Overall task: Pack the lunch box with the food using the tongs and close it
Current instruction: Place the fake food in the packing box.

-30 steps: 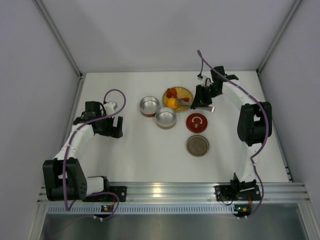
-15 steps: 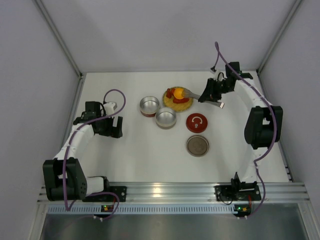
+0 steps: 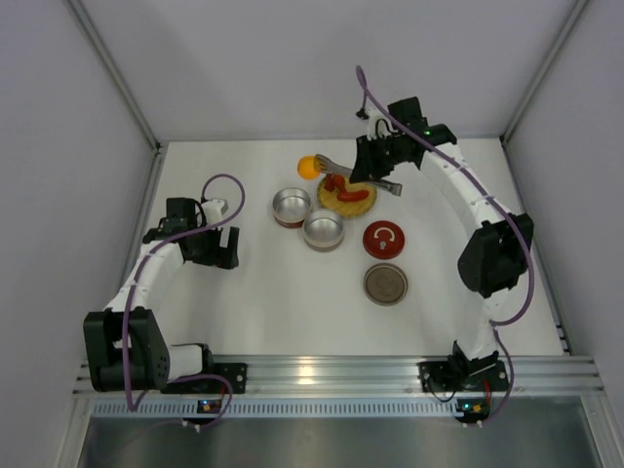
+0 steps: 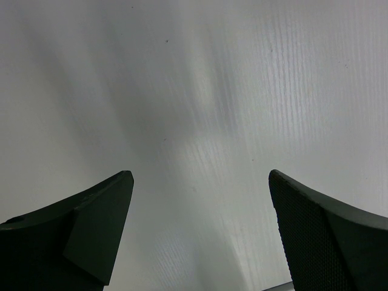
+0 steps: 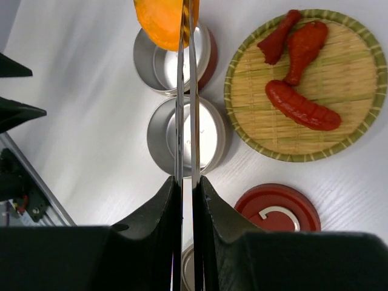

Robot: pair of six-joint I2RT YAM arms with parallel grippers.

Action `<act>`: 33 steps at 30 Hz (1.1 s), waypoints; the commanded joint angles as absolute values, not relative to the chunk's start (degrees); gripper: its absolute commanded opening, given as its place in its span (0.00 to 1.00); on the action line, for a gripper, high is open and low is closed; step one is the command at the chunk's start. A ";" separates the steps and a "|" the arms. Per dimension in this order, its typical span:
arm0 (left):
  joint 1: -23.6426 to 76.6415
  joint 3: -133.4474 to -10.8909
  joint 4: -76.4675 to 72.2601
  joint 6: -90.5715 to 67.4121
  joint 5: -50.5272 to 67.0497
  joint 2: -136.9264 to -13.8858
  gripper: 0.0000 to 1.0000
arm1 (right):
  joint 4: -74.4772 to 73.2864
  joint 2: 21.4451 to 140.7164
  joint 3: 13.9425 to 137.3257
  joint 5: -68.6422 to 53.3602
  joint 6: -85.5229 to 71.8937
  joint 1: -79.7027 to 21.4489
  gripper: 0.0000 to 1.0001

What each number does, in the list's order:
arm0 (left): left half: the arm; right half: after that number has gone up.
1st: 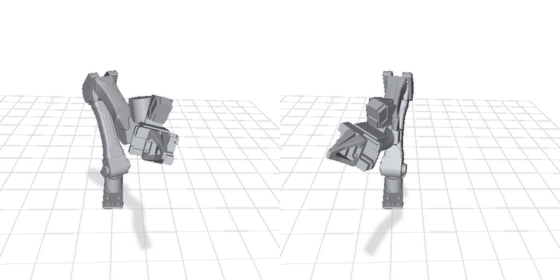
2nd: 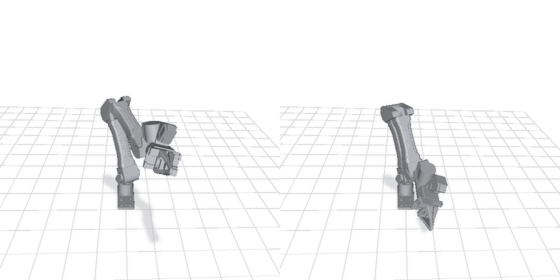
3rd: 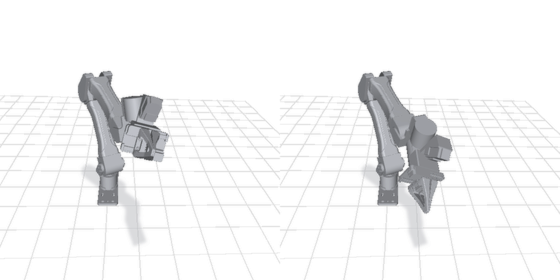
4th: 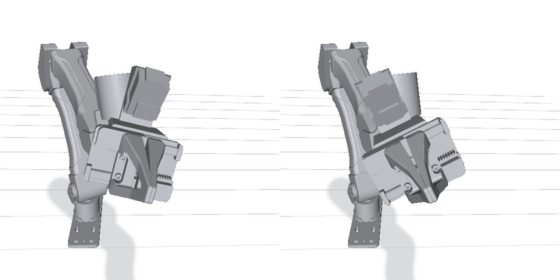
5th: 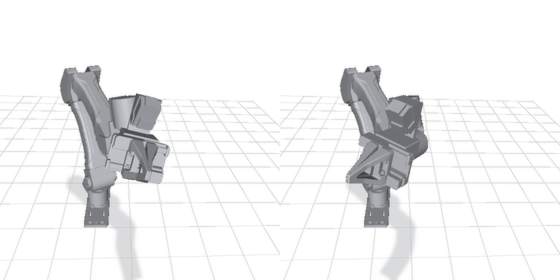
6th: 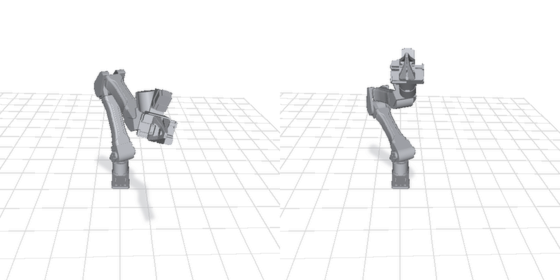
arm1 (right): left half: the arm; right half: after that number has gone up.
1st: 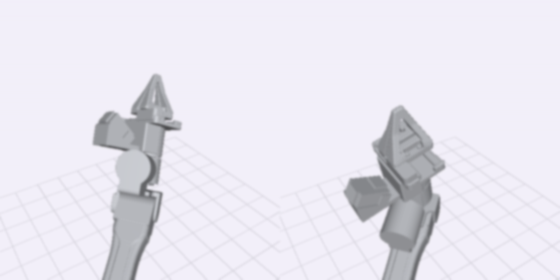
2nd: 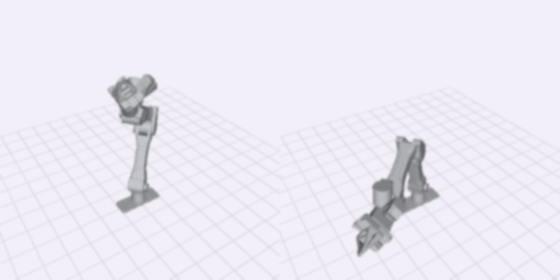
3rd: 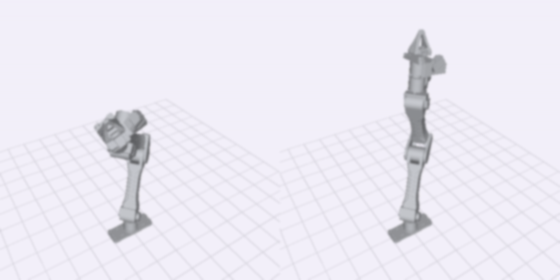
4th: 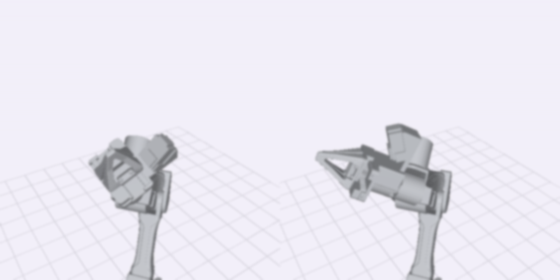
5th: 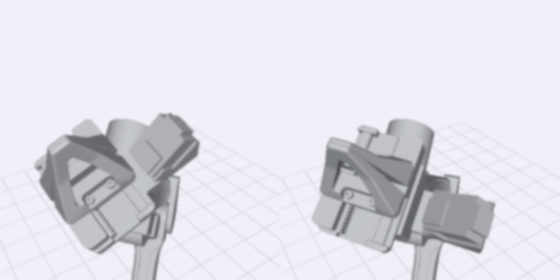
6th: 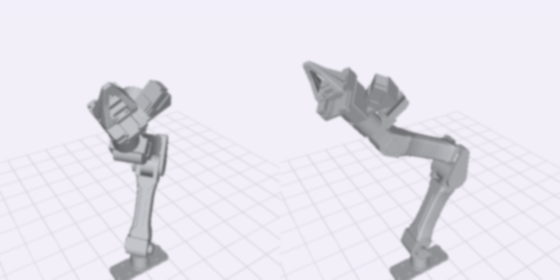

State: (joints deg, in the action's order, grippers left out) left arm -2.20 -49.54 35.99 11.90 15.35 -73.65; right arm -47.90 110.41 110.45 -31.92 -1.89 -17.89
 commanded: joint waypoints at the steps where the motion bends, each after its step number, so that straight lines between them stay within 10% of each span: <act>1: -2.11 -50.98 34.28 11.16 15.73 -73.04 0.98 | -50.62 110.30 113.38 -25.32 2.63 -23.11 0.00; 27: -2.02 -50.80 33.93 11.43 16.08 -72.77 0.98 | -53.88 121.73 119.09 -16.26 4.83 -34.63 0.01; 33: -2.11 -50.71 33.84 11.43 16.08 -72.60 0.98 | -54.05 121.91 119.18 -17.14 5.10 -35.51 0.26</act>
State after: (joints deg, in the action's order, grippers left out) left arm -2.20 -49.54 35.99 11.88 15.38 -73.65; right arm -52.75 121.80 116.05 -16.01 4.47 -33.87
